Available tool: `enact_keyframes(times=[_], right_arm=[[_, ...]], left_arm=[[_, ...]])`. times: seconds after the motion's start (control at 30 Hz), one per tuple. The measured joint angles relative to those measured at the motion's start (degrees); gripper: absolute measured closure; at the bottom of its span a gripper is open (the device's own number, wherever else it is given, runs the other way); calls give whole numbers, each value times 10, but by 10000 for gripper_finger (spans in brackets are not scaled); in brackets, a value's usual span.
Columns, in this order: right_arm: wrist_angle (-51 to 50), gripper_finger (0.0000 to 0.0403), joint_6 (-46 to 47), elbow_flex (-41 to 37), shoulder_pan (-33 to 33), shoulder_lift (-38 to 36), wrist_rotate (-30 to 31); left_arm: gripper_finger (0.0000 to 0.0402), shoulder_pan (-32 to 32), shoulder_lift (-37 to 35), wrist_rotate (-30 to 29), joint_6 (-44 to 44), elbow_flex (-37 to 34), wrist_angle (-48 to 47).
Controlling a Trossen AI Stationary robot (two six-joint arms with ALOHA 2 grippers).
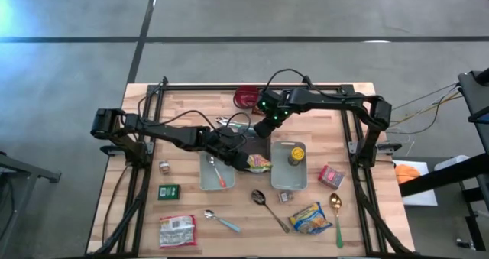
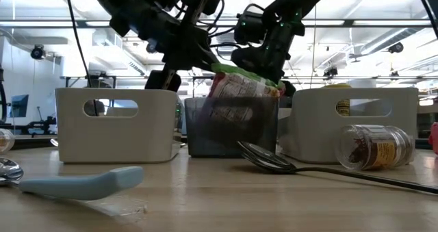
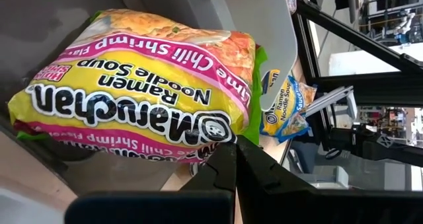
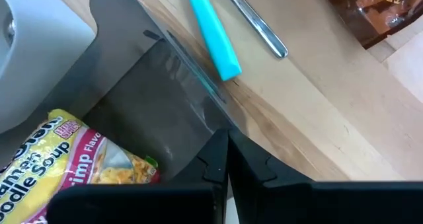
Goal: Pick & Place Food Item
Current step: Put the green noodle pack into the black bin
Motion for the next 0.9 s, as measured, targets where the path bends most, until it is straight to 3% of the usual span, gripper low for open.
enact_keyframes(times=[0.3, 0.9], right_arm=[[12, 395, -7, 0, -7, -37, 15], [18, 395, -6, -1, -14, -8, 25]], left_arm=[[401, 0, 0, 0, -2, 0, -23], [401, -1, 0, -13, -18, 0, -64]])
